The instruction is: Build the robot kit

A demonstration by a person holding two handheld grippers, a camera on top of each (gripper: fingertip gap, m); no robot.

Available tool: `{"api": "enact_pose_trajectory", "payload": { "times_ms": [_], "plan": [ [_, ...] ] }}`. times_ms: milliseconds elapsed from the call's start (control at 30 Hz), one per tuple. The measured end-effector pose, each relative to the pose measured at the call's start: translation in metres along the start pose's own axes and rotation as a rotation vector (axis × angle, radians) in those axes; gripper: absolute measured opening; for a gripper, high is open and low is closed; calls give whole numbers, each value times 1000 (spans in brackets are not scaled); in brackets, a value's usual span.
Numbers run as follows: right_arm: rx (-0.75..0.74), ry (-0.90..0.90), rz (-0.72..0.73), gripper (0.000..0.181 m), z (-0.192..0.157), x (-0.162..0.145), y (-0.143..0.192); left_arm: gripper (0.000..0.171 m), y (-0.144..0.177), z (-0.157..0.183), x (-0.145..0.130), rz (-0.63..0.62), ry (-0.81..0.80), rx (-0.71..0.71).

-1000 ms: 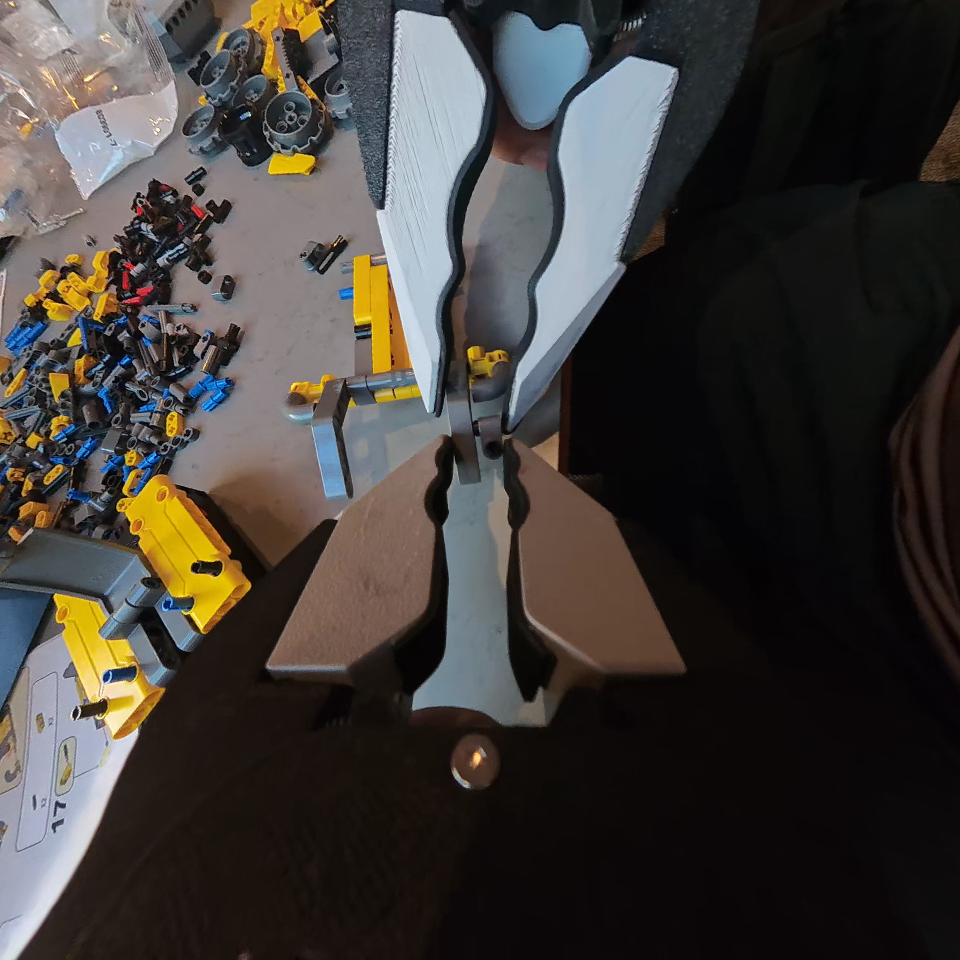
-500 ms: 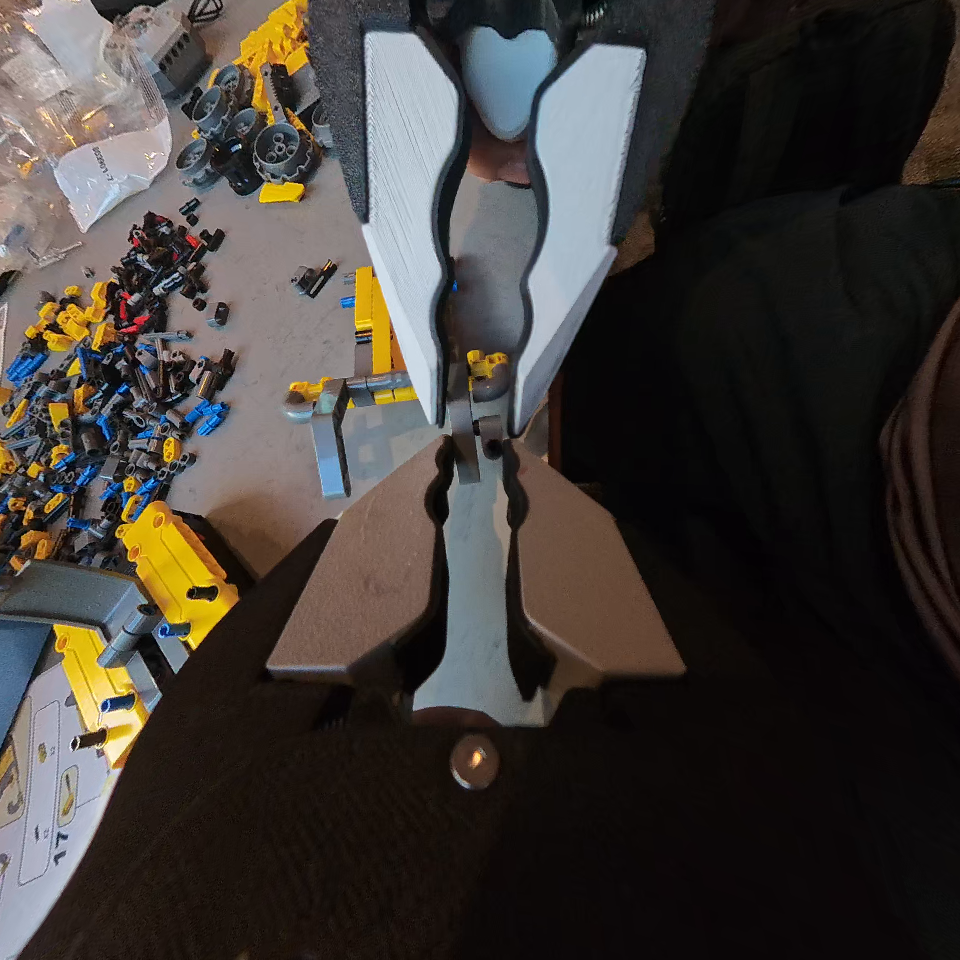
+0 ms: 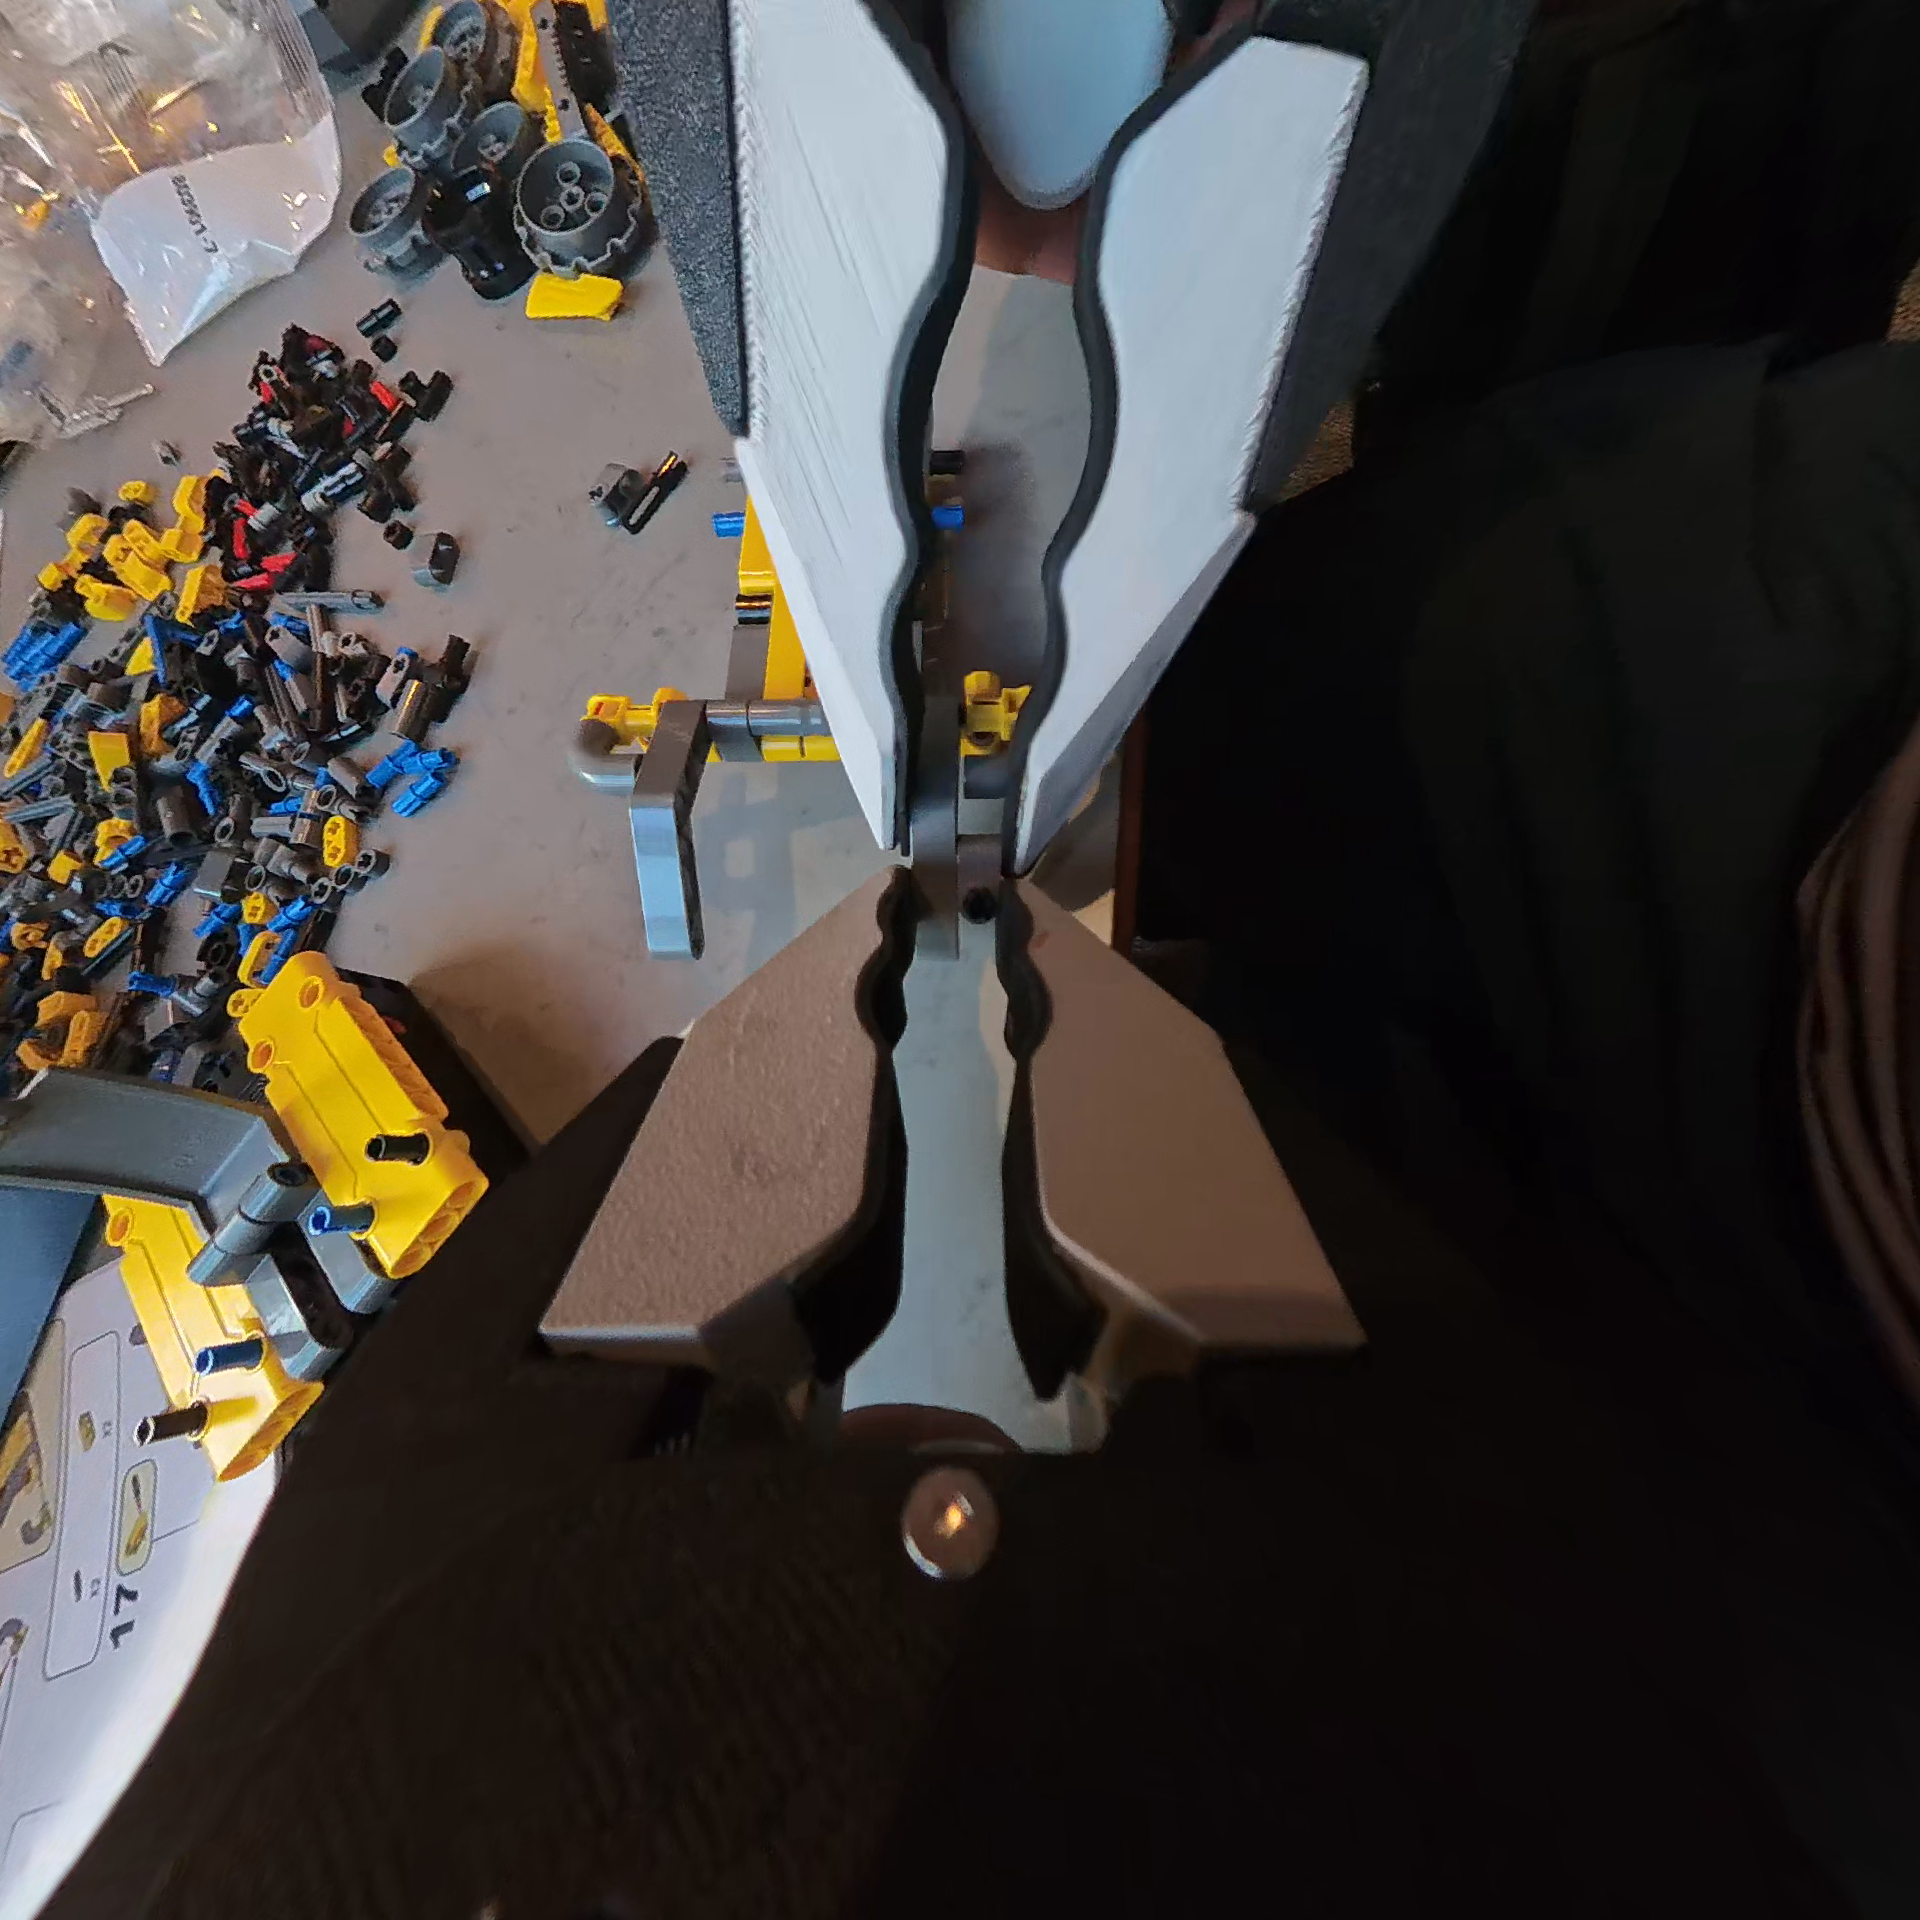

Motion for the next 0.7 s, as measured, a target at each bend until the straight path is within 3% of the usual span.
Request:
{"api": "enact_pose_trajectory", "payload": {
  "times_ms": [367,500,700],
  "plan": [
    [-20,-47,63,14,7,-3,0,24,3,-8,-8,-18,0,70],
    [-3,-65,64,15,7,-3,0,17,-1,-3,-3,-13,14,39],
    [-39,-82,73,30,12,-6,18,21,-5,-8,-3,-31,110,13]
  ]
}}
Point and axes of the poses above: each gripper's, where its closed fingertips meet, y back along the fingers, x out of its top, z = x × y across the jaws, the point moved 4 cm from there along y, back along the fingers, and after that the axes turned 3 degrees about z, right-handed, at the moved point
